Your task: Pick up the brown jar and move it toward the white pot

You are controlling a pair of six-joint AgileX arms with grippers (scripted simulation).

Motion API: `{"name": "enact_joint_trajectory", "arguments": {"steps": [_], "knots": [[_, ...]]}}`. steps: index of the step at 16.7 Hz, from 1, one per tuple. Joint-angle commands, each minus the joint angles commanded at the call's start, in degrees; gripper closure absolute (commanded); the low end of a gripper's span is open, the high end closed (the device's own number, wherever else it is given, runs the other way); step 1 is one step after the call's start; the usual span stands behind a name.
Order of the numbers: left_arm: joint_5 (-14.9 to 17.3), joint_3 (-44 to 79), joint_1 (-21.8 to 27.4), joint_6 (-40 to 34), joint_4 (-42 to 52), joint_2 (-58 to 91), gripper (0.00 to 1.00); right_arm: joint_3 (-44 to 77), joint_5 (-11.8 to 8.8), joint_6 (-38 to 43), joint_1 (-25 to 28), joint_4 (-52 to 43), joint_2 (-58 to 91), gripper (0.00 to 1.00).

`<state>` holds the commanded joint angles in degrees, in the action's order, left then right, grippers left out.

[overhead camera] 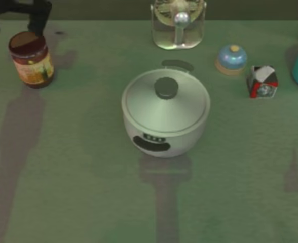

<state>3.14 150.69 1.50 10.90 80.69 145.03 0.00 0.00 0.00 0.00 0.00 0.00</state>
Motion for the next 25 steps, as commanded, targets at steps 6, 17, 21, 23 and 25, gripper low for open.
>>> {"name": "enact_joint_trajectory", "arguments": {"steps": [6, 17, 21, 23, 25], "knots": [[-0.4, 8.6, -0.2, 0.5, 4.2, 8.1, 0.0, 0.0, 0.0, 0.0, 0.0, 0.0, 0.0, 0.0], [-0.4, -2.5, 0.0, 0.3, -5.4, 6.8, 0.0, 0.0, 0.0, 0.0, 0.0, 0.0, 0.0, 0.0], [-0.4, -6.0, 0.0, 0.4, -8.8, 6.5, 0.0, 0.0, 0.0, 0.0, 0.0, 0.0, 0.0, 0.0], [-0.4, -6.0, 0.0, 0.4, -8.8, 6.5, 0.0, 0.0, 0.0, 0.0, 0.0, 0.0, 0.0, 0.0], [-0.4, -6.0, 0.0, 0.4, -8.8, 6.5, 0.15, 0.0, 0.0, 0.0, 0.0, 0.0, 0.0, 0.0]]}}
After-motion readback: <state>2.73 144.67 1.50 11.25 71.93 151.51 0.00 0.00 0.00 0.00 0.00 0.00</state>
